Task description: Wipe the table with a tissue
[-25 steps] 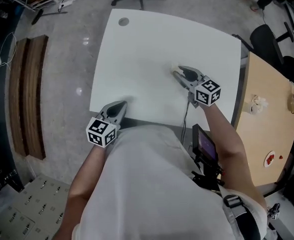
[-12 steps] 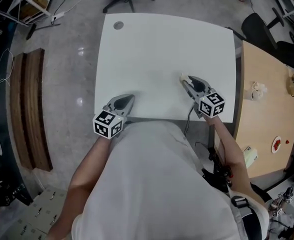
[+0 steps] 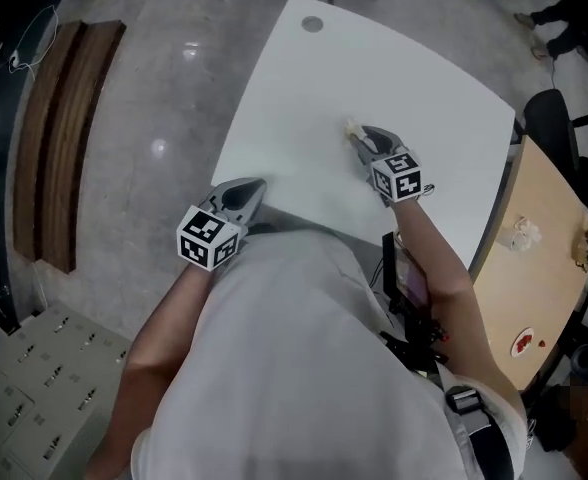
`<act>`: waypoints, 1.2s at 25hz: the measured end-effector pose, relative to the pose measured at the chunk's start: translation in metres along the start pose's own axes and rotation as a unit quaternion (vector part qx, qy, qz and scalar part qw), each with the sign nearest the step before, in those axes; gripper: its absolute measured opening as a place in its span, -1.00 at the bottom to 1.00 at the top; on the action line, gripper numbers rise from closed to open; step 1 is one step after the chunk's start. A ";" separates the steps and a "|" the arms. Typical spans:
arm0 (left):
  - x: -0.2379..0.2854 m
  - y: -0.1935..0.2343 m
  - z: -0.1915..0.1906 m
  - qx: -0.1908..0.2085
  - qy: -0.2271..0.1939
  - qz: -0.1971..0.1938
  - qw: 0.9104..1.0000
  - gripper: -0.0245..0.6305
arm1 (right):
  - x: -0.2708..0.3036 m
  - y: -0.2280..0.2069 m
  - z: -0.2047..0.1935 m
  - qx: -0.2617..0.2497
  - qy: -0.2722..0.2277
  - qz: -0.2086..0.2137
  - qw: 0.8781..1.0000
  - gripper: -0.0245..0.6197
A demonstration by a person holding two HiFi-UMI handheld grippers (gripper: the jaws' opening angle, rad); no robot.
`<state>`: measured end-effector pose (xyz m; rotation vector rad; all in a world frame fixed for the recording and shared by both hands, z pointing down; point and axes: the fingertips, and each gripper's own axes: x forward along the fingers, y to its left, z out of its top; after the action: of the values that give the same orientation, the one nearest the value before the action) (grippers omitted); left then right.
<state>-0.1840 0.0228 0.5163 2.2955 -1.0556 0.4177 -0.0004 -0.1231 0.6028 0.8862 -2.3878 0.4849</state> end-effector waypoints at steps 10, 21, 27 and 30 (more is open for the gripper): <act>-0.058 0.043 -0.031 -0.072 -0.020 0.081 0.994 -0.91 | 0.063 -0.017 0.000 -0.143 0.115 -0.120 0.976 -0.57; -0.043 0.041 -0.021 -0.058 -0.018 0.048 0.997 -0.91 | 0.072 0.062 -0.011 -0.321 0.134 -0.039 0.937 -0.57; -0.036 0.041 -0.020 -0.043 -0.004 0.020 0.999 -0.91 | 0.059 0.104 -0.016 -0.254 0.126 0.079 0.956 -0.57; -0.030 0.040 -0.017 -0.032 0.001 0.000 0.999 -0.91 | 0.042 0.115 -0.005 -0.187 0.079 0.092 0.975 -0.57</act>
<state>-0.2346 0.0298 0.5297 2.2377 -1.0523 0.3800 -0.1040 -0.0579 0.6162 0.4453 -2.3153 0.1545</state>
